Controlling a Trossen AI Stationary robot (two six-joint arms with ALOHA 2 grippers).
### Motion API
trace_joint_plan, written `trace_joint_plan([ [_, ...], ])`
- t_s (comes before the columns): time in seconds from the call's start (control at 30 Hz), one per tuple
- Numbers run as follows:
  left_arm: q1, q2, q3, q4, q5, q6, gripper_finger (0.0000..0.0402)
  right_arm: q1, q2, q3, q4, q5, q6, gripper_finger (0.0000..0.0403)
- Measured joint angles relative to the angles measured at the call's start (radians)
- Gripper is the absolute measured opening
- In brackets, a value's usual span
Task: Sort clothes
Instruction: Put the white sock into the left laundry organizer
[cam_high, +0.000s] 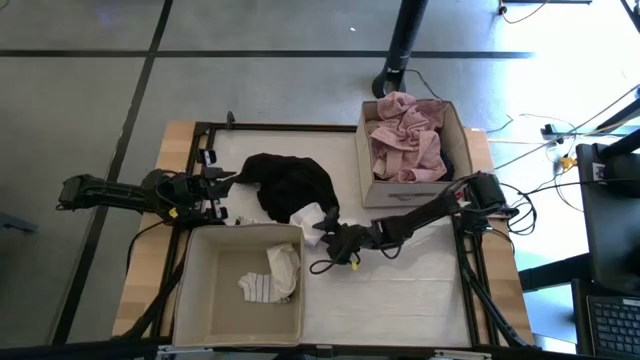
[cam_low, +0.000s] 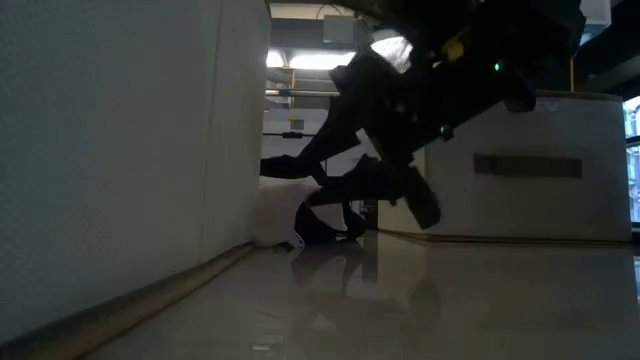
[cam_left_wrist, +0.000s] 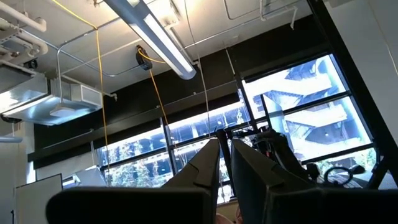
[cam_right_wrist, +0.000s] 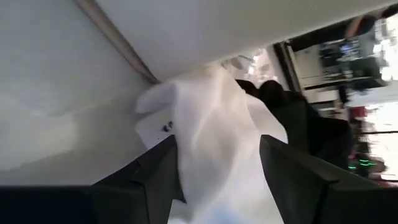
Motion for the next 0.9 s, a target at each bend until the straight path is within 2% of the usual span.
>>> trace_joint_plan([
  [0.17, 0.0, 0.0, 0.0, 0.0, 0.0, 0.0, 0.0031, -0.021, 0.056, 0.005, 0.087, 0.074, -0.073, 0.0225],
  [0.37, 0.0, 0.0, 0.0, 0.0, 0.0, 0.0, 0.0031, -0.069, 0.115, 0.047, 0.096, 0.072, -0.073, 0.0218],
  [0.5, 0.0, 0.0, 0.0, 0.0, 0.0, 0.0, 0.0031, -0.072, 0.128, 0.068, 0.093, 0.074, -0.074, 0.0165],
  [0.73, 0.0, 0.0, 0.0, 0.0, 0.0, 0.0, 0.0031, -0.062, 0.118, 0.076, 0.084, 0.075, -0.079, 0.0022],
  [0.8, 0.0, 0.0, 0.0, 0.0, 0.0, 0.0, 0.0031, -0.056, 0.107, 0.076, 0.069, 0.085, -0.079, 0.0016],
  [0.9, 0.0, 0.0, 0.0, -0.002, 0.0, -0.002, 0.0031, -0.041, 0.055, 0.076, 0.015, 0.119, -0.052, 0.0041],
])
